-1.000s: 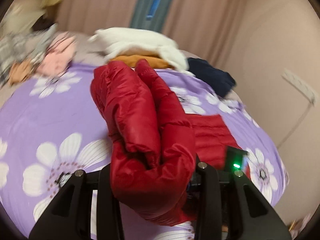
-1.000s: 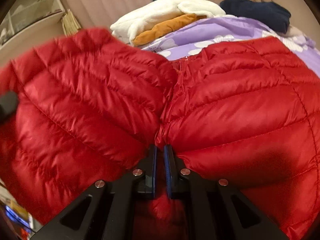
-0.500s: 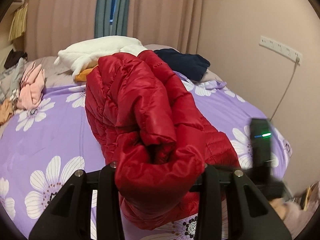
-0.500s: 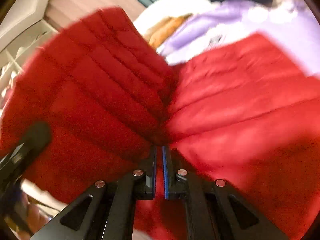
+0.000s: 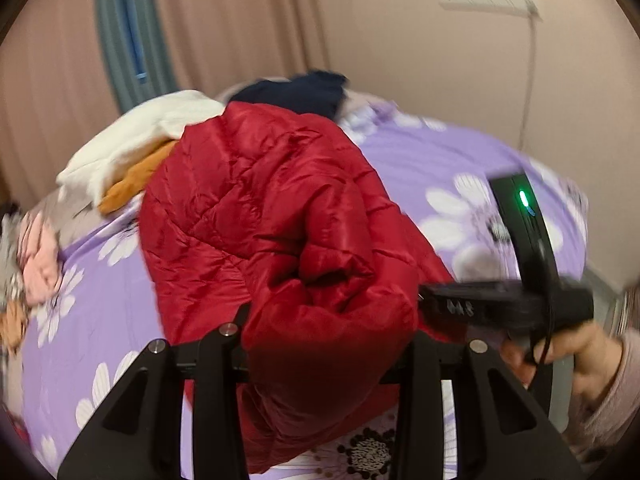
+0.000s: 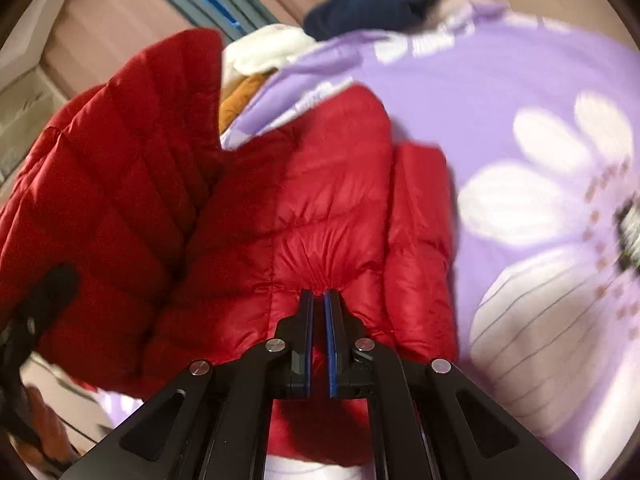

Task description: Fold large clothes

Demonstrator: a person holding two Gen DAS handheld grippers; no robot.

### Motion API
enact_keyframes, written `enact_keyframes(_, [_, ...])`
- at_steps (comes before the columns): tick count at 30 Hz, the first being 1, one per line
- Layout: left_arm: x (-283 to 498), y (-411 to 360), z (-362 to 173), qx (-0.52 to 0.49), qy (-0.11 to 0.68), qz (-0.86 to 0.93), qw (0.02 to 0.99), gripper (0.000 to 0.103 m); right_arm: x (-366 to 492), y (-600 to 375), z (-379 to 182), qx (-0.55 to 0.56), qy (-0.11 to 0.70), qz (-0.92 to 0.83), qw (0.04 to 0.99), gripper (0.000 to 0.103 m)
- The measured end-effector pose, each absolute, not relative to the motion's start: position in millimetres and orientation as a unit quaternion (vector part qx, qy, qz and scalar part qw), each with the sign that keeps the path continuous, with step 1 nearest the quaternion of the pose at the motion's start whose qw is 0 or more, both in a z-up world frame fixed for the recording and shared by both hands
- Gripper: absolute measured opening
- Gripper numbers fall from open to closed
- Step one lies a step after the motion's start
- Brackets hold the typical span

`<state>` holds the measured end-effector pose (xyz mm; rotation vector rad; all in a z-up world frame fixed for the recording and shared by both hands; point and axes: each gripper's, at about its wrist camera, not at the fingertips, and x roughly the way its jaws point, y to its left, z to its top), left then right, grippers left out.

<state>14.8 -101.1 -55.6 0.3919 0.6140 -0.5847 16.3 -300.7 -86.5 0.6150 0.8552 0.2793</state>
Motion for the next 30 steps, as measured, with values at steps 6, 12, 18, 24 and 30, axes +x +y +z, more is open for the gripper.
enact_keyframes(6, [21.7, -116.1, -93.3, 0.228, 0.333, -0.303, 0.864, 0.049, 14.9, -327.3, -93.1, 0.371, 0.407, 0.173, 0.817, 0.004])
enact_keyframes(12, [23.7, -112.5, -89.7, 0.212, 0.340, -0.309, 0.863, 0.051, -1.6, -351.1, -83.8, 0.454, 0.351, 0.219, 0.789, 0.054])
enact_keyframes(18, [18.8, -114.6, -90.2, 0.204, 0.340, -0.306, 0.866, 0.051, 13.6, -336.8, -65.5, 0.477, 0.321, 0.271, 0.772, 0.072])
enact_keyframes(24, [15.7, -117.1, -90.5, 0.203, 0.339, -0.304, 0.867, 0.051, 39.5, -308.2, -37.4, 0.415, 0.329, 0.283, 0.799, 0.072])
enact_keyframes(30, [14.1, -116.1, -87.8, 0.185, 0.342, -0.303, 0.870, 0.052, 43.7, -299.0, -23.4, 0.318, 0.344, 0.258, 0.845, 0.029])
